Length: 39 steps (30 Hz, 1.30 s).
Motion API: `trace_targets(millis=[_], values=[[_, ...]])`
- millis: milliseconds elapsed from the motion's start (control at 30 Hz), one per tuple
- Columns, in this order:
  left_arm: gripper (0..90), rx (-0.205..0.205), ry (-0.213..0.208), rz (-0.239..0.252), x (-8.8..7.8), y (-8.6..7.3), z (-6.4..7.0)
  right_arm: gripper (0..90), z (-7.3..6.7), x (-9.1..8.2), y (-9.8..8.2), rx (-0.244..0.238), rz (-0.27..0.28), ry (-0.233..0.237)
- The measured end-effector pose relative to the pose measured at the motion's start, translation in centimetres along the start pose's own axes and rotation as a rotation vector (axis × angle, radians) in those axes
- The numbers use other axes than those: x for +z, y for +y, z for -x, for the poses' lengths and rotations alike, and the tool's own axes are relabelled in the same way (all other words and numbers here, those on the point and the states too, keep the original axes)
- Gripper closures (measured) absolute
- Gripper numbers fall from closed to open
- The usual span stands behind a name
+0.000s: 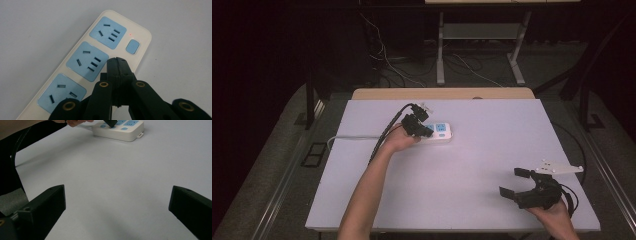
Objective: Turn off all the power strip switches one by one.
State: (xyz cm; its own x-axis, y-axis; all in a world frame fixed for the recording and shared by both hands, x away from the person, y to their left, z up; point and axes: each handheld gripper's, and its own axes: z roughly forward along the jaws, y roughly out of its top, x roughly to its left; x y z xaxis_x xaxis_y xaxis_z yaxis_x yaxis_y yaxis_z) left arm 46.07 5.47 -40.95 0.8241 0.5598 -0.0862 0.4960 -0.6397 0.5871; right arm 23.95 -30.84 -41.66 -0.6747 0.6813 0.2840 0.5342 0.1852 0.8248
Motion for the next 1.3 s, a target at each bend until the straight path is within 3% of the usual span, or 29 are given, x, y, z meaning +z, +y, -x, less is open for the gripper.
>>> trace_targets(millis=[367, 533, 967, 1133, 1300], values=[[89.8, 0.013, 0.018, -0.01, 0.0, 0.1, 0.3, 0.7, 0.0, 0.1, 0.0, 0.001, -0.002, 0.0], [89.6, 0.07, 0.059, -0.019, 0.1, 0.3, 0.9, 0.7, 0.1, 0.1, 0.0, 0.003, -0.002, 0.002], [89.6, 0.086, 0.055, -0.025, -0.6, 0.3, 0.8, 0.7, 0.2, 0.4, 0.0, 0.002, -0.011, 0.004], [89.5, 0.072, 0.045, 0.023, -1.3, 0.6, 0.8, 0.7, 0.3, 0.4, 0.0, 0.008, -0.011, 0.003], [89.5, 0.08, 0.04, 0.029, -1.8, 1.0, 1.0, 0.7, 0.3, 0.4, 0.0, 0.008, -0.009, 0.003]])
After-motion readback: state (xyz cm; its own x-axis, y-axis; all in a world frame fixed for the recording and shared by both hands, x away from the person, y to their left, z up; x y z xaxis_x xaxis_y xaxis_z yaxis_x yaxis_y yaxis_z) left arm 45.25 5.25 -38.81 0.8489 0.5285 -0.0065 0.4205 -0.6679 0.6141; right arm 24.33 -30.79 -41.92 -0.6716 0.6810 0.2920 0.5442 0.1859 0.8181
